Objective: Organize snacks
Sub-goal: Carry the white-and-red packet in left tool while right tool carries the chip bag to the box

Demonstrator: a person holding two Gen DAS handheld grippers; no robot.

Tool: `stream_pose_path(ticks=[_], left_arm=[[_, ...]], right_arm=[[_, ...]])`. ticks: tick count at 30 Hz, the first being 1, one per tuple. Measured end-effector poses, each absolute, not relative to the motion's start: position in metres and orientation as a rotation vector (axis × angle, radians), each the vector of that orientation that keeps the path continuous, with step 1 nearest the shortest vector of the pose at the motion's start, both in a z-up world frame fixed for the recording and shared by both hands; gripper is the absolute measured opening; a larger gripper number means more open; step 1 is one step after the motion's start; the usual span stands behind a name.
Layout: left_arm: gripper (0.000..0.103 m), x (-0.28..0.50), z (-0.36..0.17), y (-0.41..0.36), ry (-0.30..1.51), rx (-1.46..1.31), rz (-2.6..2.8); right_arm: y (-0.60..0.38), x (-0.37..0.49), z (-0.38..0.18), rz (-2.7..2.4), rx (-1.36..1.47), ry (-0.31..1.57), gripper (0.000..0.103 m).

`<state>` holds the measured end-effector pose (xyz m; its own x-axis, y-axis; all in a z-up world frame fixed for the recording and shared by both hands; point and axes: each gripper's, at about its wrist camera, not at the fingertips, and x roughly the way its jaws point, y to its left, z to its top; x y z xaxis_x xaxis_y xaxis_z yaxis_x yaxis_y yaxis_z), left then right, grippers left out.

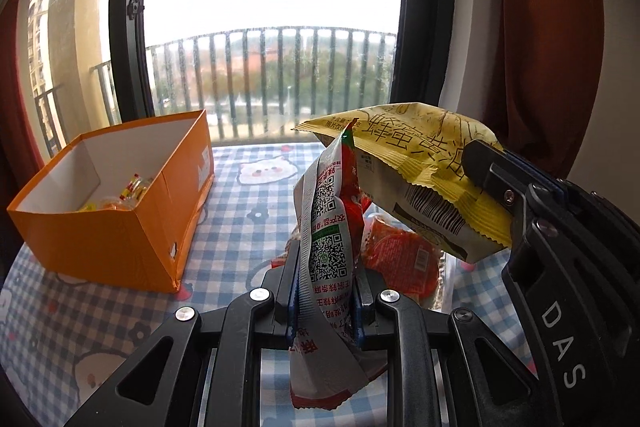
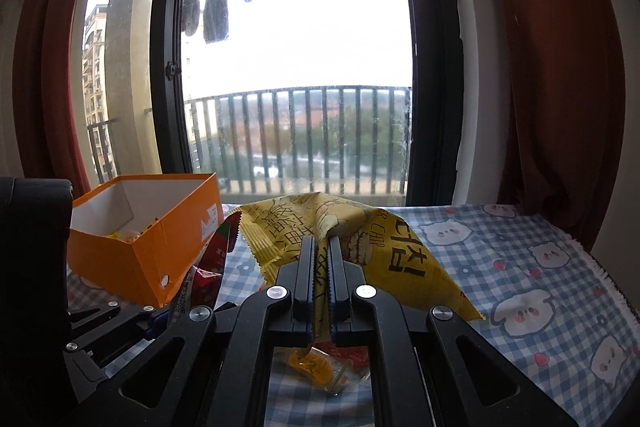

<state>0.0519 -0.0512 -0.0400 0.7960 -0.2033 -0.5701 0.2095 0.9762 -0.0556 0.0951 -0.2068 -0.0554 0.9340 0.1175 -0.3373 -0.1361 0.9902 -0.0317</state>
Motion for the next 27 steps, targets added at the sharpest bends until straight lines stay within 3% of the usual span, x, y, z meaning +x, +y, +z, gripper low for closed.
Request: stream_pose_path(ticks=[27], left_arm=[[0.018,0.087,0.003,0.000,0.474,-0.010,-0.120]], right_arm=[[-0.158,0.133,-0.013,0.226,-0.034,0.256,0.008]])
